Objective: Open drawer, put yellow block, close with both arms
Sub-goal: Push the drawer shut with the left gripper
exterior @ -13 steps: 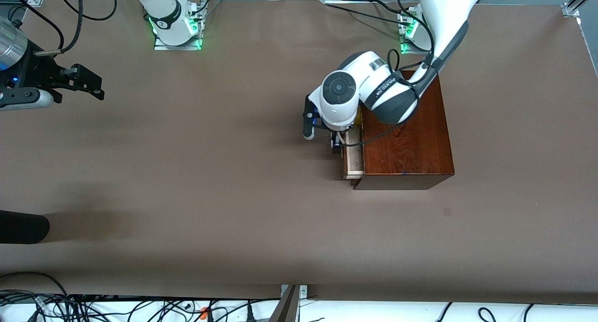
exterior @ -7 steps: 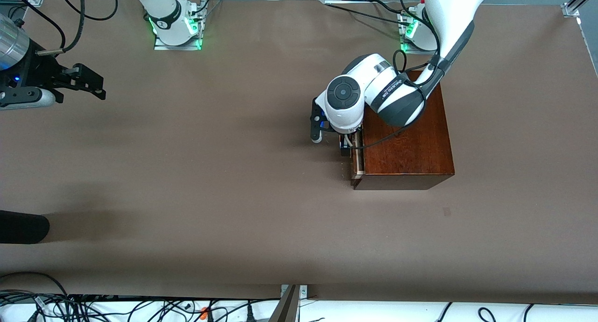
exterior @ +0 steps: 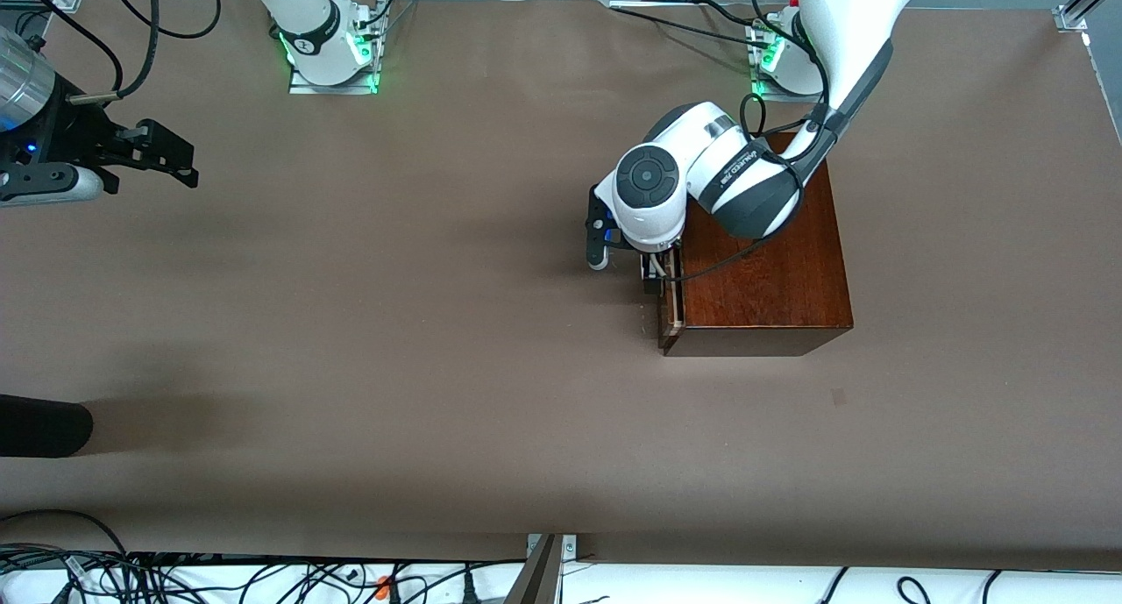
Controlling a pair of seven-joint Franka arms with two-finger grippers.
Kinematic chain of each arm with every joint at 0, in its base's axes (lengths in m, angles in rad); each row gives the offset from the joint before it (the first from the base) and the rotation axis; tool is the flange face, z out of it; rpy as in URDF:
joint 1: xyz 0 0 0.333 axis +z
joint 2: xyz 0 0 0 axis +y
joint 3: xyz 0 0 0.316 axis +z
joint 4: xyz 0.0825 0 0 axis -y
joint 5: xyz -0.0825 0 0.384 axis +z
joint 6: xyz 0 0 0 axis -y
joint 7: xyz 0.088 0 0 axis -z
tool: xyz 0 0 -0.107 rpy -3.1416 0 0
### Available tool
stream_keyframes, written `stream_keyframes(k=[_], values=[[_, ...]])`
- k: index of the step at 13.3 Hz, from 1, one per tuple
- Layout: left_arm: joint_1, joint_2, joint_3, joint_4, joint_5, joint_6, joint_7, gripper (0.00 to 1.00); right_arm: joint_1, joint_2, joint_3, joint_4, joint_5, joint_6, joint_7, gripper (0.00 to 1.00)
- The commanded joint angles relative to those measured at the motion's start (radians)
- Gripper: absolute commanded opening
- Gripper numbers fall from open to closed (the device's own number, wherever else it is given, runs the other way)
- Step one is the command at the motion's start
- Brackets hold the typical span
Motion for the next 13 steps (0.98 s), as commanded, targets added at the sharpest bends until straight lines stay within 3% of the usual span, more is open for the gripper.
stream_keyframes(k=[1,5,8,10,13], values=[[0.020,-0.047,0.028,-0.004,0.065,-0.051,0.042,1.00,-0.001,-0.001,0.002,0.011,0.003,-0.001,0.019,1.00],[0.026,-0.057,0.025,0.002,0.052,-0.067,0.030,1.00,-0.001,-0.001,0.002,0.010,0.003,0.000,0.019,1.00],[0.025,-0.099,0.008,0.047,-0.084,-0.079,-0.077,1.00,-0.001,-0.001,0.002,0.010,0.004,0.000,0.017,1.00],[0.034,-0.170,0.011,0.079,-0.163,-0.149,-0.125,1.00,-0.001,-0.001,0.002,0.010,0.004,0.000,0.019,1.00],[0.066,-0.235,0.019,0.155,-0.165,-0.313,-0.336,1.00,-0.002,-0.001,0.001,0.010,0.004,0.002,0.017,1.00]])
